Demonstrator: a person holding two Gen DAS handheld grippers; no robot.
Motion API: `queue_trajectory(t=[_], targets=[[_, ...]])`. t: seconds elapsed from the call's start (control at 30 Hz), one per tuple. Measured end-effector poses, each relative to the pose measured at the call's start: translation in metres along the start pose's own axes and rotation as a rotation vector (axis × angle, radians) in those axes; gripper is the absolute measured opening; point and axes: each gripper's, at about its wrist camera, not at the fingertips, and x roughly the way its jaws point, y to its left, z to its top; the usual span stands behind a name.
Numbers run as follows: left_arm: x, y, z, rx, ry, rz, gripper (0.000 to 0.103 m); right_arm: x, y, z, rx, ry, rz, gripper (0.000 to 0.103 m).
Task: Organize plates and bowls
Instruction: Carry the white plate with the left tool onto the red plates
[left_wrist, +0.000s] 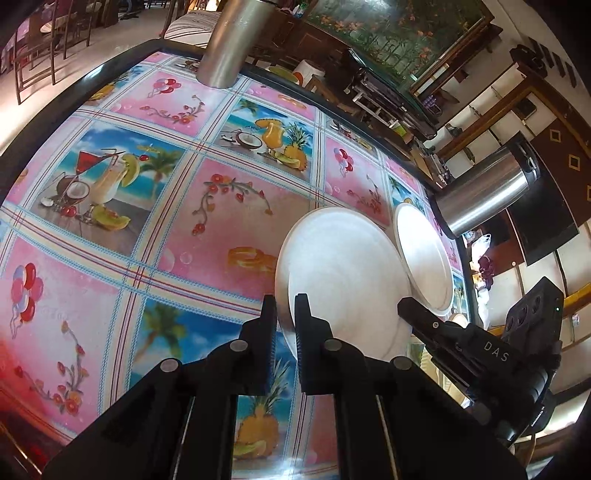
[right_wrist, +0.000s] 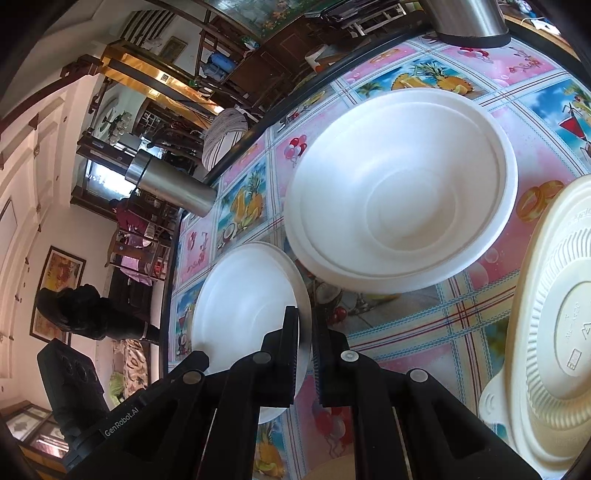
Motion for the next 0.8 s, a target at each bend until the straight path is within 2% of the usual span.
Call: queue_trajectory(t=[0.17,0.5,0.8], targets=[[-0.035,0.011,-0.017,-0.004,-0.030,0.000,0.007,-0.016,0.020,-0.025,-0.044,-0.006,0.013,0.007],[-0.116,0.031,-0.065,0.040,-0.098,0.017,0.007,-0.055,0.050,-0.101,-0.077,-0.011,0.092,0.007],[-0.194,0.077,-0.117,0.047,-0.185,0.073,0.008,-0.087,0.104,-0.178,-0.205,0.001,0.145,0.007]])
